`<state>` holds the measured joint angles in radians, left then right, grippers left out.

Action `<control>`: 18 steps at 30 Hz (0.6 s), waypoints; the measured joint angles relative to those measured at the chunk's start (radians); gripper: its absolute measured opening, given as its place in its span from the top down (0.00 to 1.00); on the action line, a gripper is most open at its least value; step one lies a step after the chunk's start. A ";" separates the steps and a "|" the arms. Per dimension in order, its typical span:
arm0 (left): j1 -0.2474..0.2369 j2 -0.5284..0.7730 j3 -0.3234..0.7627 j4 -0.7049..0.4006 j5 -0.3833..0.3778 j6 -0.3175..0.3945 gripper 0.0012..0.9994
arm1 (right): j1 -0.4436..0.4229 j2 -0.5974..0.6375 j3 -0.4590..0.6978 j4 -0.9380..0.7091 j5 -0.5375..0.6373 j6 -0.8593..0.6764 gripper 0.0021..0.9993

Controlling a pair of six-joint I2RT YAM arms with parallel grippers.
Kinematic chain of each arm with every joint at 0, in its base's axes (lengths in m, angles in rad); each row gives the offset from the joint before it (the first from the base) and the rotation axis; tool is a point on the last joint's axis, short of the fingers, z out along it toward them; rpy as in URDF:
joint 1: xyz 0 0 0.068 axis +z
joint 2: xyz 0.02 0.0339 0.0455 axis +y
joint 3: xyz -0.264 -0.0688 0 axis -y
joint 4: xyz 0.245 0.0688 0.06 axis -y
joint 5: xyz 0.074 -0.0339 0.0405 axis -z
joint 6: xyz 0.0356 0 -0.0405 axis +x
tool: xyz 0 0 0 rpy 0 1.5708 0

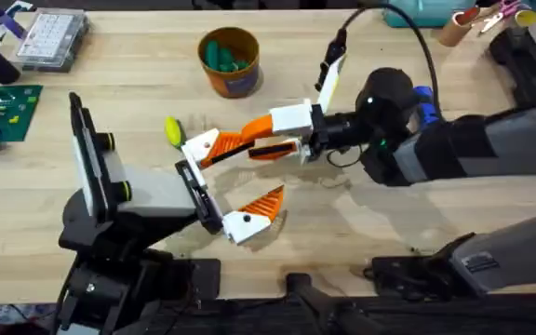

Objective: Pick up the gripper from the table and insert it into the empty holder that is missing its gripper. Then pick up a screw, insert it into the mounting hole, and use the screwdriver to tighten it. Finally, clean up the table by picking up the vegetable and placing it into the bucket.

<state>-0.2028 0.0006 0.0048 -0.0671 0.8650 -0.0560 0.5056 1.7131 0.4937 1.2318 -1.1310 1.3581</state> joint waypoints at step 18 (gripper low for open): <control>0.000 0.000 0.000 -0.004 0.003 0.000 0.01 | 0.000 0.000 0.115 -0.102 -0.148 -0.066 0.24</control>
<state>-0.2028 0.0006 0.0048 -0.0715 0.8677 -0.0559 0.5056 1.7134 0.6083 1.1303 -1.2790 1.2925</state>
